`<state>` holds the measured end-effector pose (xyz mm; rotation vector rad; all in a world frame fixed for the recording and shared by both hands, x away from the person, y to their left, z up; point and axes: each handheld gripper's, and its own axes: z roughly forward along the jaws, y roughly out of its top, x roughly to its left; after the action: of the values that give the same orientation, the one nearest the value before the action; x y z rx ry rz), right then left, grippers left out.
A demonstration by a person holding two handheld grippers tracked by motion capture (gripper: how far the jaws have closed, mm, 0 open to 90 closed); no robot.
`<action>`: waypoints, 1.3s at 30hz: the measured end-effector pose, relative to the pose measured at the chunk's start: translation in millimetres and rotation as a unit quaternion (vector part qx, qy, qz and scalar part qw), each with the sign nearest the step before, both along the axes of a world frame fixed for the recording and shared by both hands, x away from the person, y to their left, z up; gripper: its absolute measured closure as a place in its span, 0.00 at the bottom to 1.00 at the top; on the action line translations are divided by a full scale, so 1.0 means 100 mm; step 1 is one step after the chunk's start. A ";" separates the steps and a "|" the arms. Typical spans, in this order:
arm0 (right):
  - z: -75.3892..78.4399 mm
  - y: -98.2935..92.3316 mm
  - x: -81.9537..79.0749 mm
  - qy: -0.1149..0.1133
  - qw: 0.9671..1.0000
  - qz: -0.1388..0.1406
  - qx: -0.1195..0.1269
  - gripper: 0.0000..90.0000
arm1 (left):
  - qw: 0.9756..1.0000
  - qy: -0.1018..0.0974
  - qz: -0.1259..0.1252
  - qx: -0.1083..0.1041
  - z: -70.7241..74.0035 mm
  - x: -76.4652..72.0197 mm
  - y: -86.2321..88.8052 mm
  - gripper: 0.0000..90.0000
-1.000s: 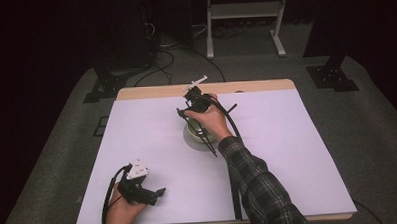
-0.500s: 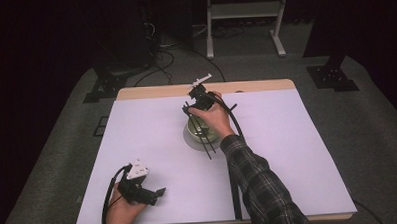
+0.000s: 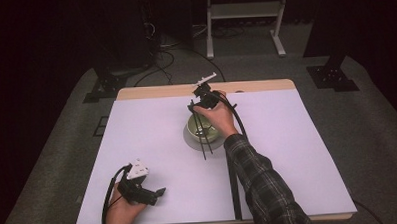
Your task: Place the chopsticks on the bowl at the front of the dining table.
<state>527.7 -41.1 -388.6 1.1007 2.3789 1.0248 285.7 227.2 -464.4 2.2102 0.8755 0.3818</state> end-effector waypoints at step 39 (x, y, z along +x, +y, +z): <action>-0.07 -0.52 -0.76 0.024 0.995 0.085 0.040 1.00 | 1.000 0.000 0.000 0.002 0.00 0.00 0.00 0.00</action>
<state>451.3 -92.9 -395.1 0.9719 2.5253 1.1718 285.7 227.2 -464.4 2.2126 0.8753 0.3844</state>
